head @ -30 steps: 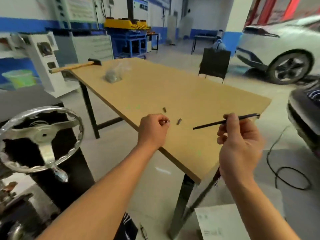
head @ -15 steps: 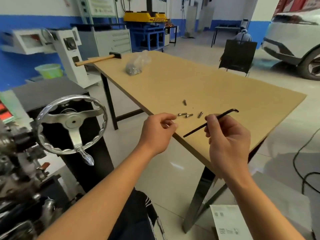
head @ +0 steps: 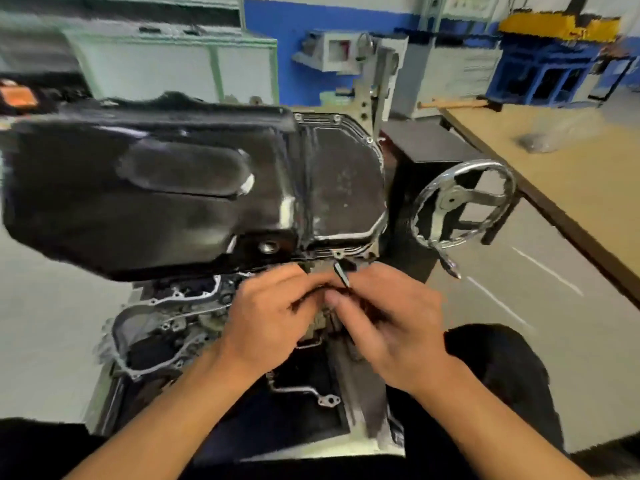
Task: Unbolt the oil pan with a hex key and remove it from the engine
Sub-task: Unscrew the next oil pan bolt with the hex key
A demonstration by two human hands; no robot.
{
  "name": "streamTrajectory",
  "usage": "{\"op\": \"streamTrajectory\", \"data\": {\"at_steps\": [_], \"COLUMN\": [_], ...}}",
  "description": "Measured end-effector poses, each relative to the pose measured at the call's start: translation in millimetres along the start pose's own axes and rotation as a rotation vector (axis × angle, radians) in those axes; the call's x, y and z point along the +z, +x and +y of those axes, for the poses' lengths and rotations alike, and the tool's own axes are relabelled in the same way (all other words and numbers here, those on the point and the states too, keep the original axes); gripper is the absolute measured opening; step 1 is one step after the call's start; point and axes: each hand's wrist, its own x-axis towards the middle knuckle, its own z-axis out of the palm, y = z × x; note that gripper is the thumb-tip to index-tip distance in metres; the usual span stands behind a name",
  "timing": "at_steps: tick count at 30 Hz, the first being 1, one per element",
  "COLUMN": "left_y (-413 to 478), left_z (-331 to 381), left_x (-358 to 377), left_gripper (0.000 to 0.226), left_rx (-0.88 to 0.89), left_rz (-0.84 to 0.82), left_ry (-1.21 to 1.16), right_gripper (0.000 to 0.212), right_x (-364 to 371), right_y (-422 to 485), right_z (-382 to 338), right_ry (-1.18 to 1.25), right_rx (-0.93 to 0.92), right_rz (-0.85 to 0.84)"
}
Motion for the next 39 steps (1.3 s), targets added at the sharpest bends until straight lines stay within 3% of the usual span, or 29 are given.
{"op": "streamTrajectory", "data": {"at_steps": [4,7,16,39], "left_y": [-32.8,-42.8,-56.5,-64.3], "left_z": [-32.8,-50.1,-67.7,-65.6], "left_x": [-31.9,-44.9,-52.7,-31.3], "left_gripper": [0.021,0.019,0.025,0.022], "left_rx": [-0.088,-0.118,-0.090,-0.120], "left_rz": [0.242,0.322,0.323,0.368], "left_ry": [0.115,0.167,0.198,0.149], "right_gripper": [0.012,0.011,0.015,0.017], "right_x": [51.3,75.8,115.2,110.4], "right_y": [14.6,16.6,27.2,6.9], "right_z": [-9.6,-9.1,-8.6,-0.4], "right_ry": [0.041,0.041,-0.125,-0.040], "right_rx": [-0.107,-0.164,-0.196,-0.176], "right_rz": [-0.030,-0.092,-0.177,-0.171]}}
